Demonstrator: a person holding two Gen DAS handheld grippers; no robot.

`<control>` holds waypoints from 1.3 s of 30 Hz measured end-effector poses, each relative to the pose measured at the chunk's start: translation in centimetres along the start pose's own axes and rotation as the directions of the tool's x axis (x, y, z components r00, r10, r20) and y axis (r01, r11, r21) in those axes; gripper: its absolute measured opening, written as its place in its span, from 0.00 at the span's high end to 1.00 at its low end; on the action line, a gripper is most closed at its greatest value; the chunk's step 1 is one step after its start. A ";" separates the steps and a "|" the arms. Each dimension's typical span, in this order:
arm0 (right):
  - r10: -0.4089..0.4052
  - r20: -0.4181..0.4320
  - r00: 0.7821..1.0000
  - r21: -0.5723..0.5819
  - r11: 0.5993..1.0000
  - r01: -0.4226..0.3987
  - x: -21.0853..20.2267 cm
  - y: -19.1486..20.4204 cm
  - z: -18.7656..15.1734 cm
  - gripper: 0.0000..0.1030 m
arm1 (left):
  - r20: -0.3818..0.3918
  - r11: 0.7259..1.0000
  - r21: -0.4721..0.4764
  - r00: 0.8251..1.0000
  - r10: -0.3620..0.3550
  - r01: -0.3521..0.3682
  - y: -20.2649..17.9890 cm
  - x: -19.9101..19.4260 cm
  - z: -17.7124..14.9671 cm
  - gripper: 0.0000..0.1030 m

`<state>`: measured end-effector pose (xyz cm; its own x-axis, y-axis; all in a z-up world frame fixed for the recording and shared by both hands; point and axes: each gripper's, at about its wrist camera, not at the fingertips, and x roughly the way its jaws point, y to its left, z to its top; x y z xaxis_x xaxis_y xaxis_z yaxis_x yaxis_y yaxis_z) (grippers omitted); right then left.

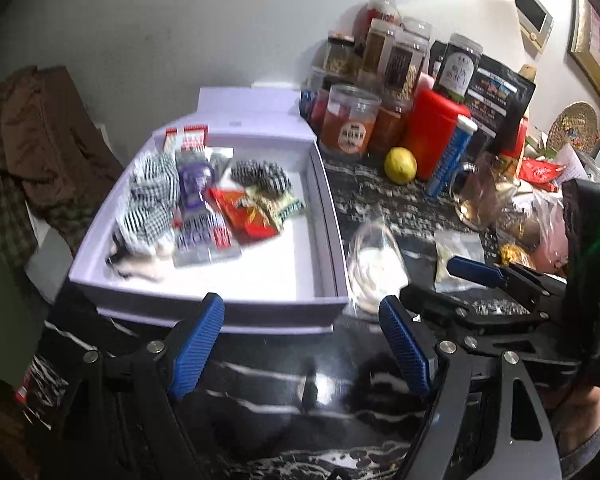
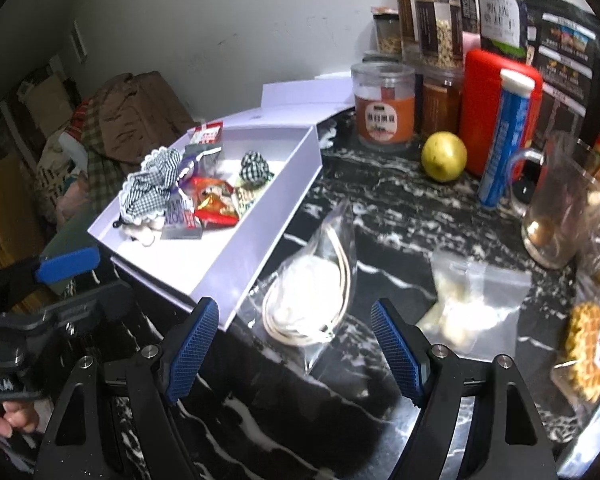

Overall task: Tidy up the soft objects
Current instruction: 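Withdraw both open grippers from the box toward the clear bag with white cord, then grasp the clear bag with white cord with the right gripper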

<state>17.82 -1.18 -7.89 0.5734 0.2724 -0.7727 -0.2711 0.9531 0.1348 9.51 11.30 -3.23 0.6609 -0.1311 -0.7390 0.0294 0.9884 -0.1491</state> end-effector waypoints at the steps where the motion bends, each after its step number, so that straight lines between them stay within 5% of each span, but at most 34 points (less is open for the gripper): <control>1: 0.002 -0.004 1.000 0.002 1.000 -0.002 0.2 -0.1 -0.1 0.23 | -0.005 1.000 -0.007 1.000 0.000 0.000 0.1 0.1 -0.3 0.22; 13: 0.016 -0.049 0.999 -0.015 1.000 -0.017 4.4 0.0 0.3 0.24 | -0.026 0.998 -0.048 0.999 0.030 -0.032 1.3 0.7 -1.3 0.22; 24: 0.018 -0.077 0.997 -0.015 1.000 -0.019 5.0 0.1 -0.1 0.78 | -0.030 0.999 -0.043 0.999 0.029 -0.030 1.3 1.1 -1.0 0.22; 32: 0.046 -0.018 0.999 0.035 0.998 -0.045 1.5 -1.0 -0.4 0.81 | -0.004 1.000 -0.030 1.000 0.004 -0.004 0.2 0.5 -0.5 0.22; 39: -0.006 0.040 0.999 0.094 0.996 0.003 -3.4 -3.2 -1.5 0.81 | 0.012 0.998 0.021 0.998 -0.054 0.053 -2.5 1.0 0.6 0.22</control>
<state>15.59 -5.40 -6.66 0.6057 0.2714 -0.7480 -0.1955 0.9620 0.1907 10.54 8.71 -3.19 0.6672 -0.1829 -0.7221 0.0805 0.9814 -0.1742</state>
